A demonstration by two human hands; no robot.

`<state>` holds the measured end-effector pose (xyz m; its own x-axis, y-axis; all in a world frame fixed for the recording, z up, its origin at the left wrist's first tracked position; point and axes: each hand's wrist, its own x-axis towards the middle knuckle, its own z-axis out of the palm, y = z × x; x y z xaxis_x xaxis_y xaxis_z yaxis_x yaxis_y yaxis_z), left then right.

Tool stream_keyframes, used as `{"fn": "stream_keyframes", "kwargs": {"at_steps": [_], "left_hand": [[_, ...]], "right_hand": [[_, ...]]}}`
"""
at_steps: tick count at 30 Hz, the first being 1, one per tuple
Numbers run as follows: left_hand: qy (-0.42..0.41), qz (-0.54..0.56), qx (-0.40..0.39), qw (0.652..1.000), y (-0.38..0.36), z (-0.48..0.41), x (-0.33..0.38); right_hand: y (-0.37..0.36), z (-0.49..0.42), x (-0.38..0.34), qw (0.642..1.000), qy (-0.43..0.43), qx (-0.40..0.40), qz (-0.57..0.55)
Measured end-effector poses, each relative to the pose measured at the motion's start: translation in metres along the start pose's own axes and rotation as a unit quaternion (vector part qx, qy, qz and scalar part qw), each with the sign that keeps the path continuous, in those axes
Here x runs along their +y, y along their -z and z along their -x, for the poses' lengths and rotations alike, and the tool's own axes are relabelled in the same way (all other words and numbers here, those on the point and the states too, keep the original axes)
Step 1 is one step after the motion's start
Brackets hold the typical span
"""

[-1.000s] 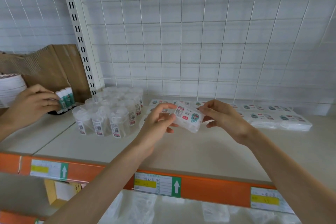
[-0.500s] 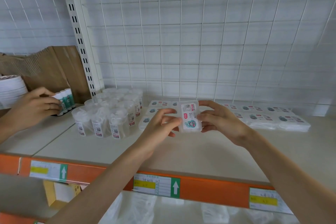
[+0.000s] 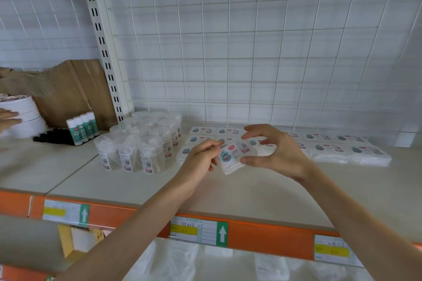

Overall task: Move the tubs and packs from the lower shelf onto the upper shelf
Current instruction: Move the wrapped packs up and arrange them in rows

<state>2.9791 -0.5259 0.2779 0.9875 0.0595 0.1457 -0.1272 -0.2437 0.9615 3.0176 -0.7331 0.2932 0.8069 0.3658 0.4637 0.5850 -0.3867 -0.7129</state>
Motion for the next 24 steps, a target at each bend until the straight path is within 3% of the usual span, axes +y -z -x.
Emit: {"fn": "stream_keyframes", "kwargs": {"at_steps": [6,14,18,24], "left_hand": [[0.007,0.008,0.005,1.000,-0.001,-0.002,-0.003],[-0.018,0.000,0.035,0.999,-0.002,-0.001,-0.004],[-0.131,-0.159,0.072,0.976,0.006,-0.006,-0.006],[-0.229,-0.405,0.073,0.882,0.033,-0.016,0.001]], "right_hand": [[-0.003,0.000,-0.002,0.998,0.019,-0.035,0.048],[-0.005,-0.001,0.004,0.997,0.019,-0.012,0.072],[-0.004,-0.003,0.011,0.993,-0.014,-0.008,0.120],[-0.013,-0.002,0.016,0.974,-0.040,-0.053,0.219]]}}
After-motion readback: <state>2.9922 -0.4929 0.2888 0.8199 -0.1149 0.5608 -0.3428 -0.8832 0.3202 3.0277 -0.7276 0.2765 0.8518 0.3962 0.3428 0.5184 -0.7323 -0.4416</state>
